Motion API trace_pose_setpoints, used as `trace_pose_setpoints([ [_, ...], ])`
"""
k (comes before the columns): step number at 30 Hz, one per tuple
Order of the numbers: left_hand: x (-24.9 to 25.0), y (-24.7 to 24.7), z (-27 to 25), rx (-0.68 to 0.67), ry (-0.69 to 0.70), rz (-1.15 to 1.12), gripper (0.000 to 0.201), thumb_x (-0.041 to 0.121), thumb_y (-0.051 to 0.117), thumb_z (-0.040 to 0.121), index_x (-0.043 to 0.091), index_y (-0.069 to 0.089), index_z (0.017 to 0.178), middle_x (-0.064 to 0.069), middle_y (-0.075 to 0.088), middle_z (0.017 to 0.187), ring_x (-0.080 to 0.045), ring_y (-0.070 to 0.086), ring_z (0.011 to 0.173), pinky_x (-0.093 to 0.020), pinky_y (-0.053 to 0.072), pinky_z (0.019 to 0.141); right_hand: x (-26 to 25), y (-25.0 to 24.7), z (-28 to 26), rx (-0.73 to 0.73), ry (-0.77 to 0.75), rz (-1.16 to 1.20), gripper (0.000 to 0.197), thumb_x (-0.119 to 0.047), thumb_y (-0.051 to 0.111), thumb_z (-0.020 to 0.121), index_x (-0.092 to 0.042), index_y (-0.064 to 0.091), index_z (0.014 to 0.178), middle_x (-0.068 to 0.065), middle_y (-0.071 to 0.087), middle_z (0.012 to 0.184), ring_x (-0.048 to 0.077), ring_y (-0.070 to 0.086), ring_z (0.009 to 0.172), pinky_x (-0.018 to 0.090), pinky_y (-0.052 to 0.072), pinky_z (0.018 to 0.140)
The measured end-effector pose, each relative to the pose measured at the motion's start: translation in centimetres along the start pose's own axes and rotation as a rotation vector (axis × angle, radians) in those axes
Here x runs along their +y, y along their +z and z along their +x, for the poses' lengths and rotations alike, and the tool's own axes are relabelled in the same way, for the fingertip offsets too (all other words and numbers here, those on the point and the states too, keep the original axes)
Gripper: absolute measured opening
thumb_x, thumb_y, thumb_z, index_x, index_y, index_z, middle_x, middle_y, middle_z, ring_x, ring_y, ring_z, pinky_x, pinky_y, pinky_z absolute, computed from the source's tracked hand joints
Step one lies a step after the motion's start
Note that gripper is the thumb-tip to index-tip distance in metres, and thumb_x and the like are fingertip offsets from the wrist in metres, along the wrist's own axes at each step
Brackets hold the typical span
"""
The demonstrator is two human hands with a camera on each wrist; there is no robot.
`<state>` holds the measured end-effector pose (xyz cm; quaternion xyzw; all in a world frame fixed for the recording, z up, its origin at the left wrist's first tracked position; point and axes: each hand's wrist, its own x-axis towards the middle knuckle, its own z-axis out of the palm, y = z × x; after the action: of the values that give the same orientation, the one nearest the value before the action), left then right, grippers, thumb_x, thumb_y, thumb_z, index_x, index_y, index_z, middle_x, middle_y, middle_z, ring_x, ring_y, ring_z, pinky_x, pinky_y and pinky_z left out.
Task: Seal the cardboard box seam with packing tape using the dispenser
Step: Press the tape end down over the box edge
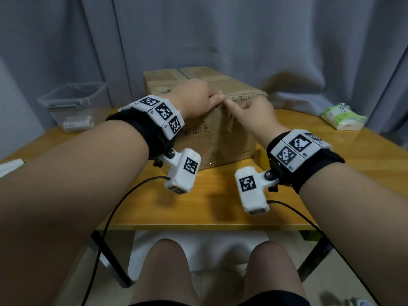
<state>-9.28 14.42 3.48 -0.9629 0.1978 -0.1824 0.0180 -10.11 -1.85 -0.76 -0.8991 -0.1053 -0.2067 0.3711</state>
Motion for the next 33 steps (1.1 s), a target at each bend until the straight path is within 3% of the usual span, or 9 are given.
trace_pose_setpoints([
  [5,0.4,0.1,-0.5,-0.011,-0.022,0.001,0.047,0.042,0.03,0.1,0.021,0.047,0.138,-0.005,0.053,0.138,-0.027,0.048,0.126,-0.036,0.039,0.098,2.0,1.8,-1.5,-0.296,0.272,0.432,0.035,-0.04,0.074,0.078,-0.005,0.067,0.077,0.002,0.062,0.065,0.008,0.049,0.053,0.02,0.039,0.053],
  [9,0.5,0.4,-0.9,0.001,-0.005,0.018,0.049,0.044,0.03,0.1,0.021,0.042,0.141,-0.004,0.047,0.144,-0.027,0.046,0.129,-0.036,0.037,0.101,2.8,1.7,-2.0,-0.387,0.293,0.493,0.024,-0.031,0.074,0.08,-0.015,0.065,0.065,-0.008,0.057,0.048,0.004,0.047,0.044,0.016,0.037,0.044],
  [14,0.4,0.4,-0.9,0.008,0.008,0.043,0.05,0.046,0.03,0.1,0.02,0.042,0.141,-0.005,0.048,0.143,-0.028,0.047,0.127,-0.036,0.039,0.098,3.2,1.9,-2.0,-0.503,0.358,0.59,0.028,-0.034,0.074,0.079,-0.013,0.065,0.063,-0.002,0.049,0.052,0.012,0.041,0.049,0.023,0.037,0.052],
  [18,0.7,0.3,-0.9,0.007,0.012,0.079,0.052,0.046,0.033,0.099,0.019,0.041,0.142,-0.008,0.051,0.14,-0.03,0.048,0.124,-0.037,0.04,0.094,3.2,2.0,-1.3,-0.507,0.352,0.512,0.039,-0.035,0.075,0.077,-0.017,0.062,0.044,-0.001,0.048,0.055,0.013,0.042,0.053,0.028,0.038,0.061],
  [22,1.0,0.7,-1.0,0.067,0.007,0.147,0.048,0.046,0.034,0.098,0.018,0.046,0.136,-0.011,0.06,0.125,-0.031,0.056,0.113,-0.035,0.042,0.076,2.7,1.5,-1.2,-0.501,0.332,0.452,0.027,-0.038,0.074,0.077,-0.011,0.071,0.075,0.0,0.063,0.06,0.01,0.044,0.05,0.019,0.036,0.047],
  [24,1.0,1.0,-1.0,0.098,0.004,0.175,0.046,0.047,0.036,0.098,0.016,0.05,0.129,-0.012,0.064,0.114,-0.032,0.06,0.104,-0.034,0.04,0.068,2.3,0.7,-0.9,-0.518,0.34,0.441,0.038,-0.041,0.074,0.076,-0.005,0.071,0.087,0.007,0.071,0.076,0.011,0.052,0.057,0.02,0.043,0.052],
  [29,1.0,1.3,-1.2,0.113,0.004,0.184,0.049,0.052,0.038,0.095,0.015,0.051,0.125,-0.01,0.066,0.111,-0.03,0.063,0.097,-0.034,0.043,0.063,2.1,-1.3,-0.7,-0.551,0.399,0.274,0.03,-0.031,0.077,0.076,-0.005,0.062,0.073,0.01,0.067,0.071,0.02,0.062,0.066,0.033,0.056,0.069],
  [31,1.3,1.5,-1.4,0.124,-0.002,0.2,0.053,0.054,0.043,0.092,0.014,0.05,0.125,-0.008,0.064,0.117,-0.029,0.063,0.099,-0.035,0.045,0.064,2.1,-1.4,-0.5,-0.45,0.341,0.229,0.028,-0.028,0.074,0.081,-0.009,0.06,0.065,0.005,0.063,0.061,0.015,0.057,0.054,0.026,0.051,0.055],
  [33,1.9,2.1,-1.7,0.134,-0.019,0.282,0.063,0.058,0.05,0.087,0.01,0.047,0.127,-0.01,0.059,0.123,-0.029,0.06,0.104,-0.037,0.045,0.07,1.9,-1.3,-0.1,-0.189,0.182,0.197,0.033,-0.028,0.068,0.086,-0.012,0.058,0.059,-0.002,0.056,0.054,0.01,0.049,0.048,0.024,0.042,0.05],
])
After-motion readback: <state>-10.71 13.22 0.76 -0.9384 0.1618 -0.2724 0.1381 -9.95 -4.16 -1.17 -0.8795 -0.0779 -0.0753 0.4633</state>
